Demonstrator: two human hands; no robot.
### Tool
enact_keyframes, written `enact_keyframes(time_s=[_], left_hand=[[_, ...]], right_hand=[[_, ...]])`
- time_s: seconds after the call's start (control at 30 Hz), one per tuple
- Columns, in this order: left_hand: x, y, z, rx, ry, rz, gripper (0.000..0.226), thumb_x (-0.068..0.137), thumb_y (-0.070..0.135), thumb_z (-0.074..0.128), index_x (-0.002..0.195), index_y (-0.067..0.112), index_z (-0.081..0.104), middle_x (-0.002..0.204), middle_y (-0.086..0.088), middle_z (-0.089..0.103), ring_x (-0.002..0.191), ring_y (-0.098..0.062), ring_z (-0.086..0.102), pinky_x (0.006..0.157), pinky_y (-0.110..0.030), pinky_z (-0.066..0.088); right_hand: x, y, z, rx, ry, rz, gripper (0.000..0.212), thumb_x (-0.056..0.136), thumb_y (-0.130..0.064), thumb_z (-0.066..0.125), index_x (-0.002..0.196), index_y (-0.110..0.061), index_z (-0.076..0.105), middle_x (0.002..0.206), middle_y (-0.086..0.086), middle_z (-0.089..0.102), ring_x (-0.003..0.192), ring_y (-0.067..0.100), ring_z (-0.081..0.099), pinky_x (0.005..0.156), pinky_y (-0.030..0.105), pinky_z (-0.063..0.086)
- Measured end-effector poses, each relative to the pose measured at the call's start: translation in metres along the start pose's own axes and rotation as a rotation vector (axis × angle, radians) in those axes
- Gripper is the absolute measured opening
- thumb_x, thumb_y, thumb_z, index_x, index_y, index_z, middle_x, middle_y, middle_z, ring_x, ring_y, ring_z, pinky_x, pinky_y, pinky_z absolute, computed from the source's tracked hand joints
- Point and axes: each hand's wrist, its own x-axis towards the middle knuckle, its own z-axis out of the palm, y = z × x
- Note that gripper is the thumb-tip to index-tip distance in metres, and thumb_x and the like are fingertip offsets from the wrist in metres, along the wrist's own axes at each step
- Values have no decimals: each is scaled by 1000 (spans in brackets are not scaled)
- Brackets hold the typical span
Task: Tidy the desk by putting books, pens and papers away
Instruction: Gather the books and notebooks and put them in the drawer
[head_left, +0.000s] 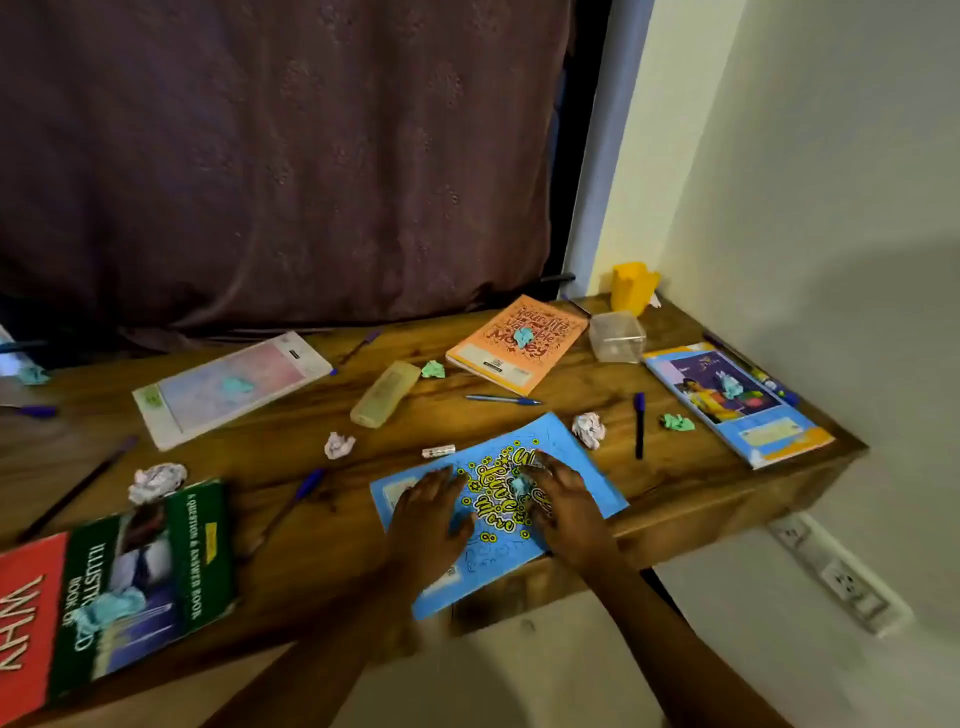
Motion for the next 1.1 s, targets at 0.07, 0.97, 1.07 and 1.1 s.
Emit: enact_keyframes(time_s=[0.07,0.97,1.07,1.1], left_hand=[[5,3,5,40,-85,-80,61,82,57,38,124,20,62,130,-6,60,118,-28,58,91,-50,48],[-2,36,5,251,-110,-32,84,81,81,29,144,27,37,155,1,25,144,-21,18,114,-50,14],[-19,47,19,329,-161,-19,99,71,89,31,145,24,35,154,-5,29,141,-28,24,112,-52,21],[-24,48,22,336,-160,-24,99,71,89,33,146,24,35,153,-6,29,141,-30,26,110,-50,19]], right_hand=[[10,2,11,-87,19,-81,48,81,-28,47,128,-23,56,140,8,48,128,28,46,103,40,39],[67,120,-40,-148,188,-303,40,94,-35,35,126,-23,56,147,5,41,141,19,20,115,51,12],[71,97,-31,44,120,-382,37,90,-28,40,117,-17,63,127,5,61,124,23,49,106,54,36],[77,84,-29,90,57,-407,36,90,-27,43,116,-15,64,120,6,64,115,26,56,98,51,44]])
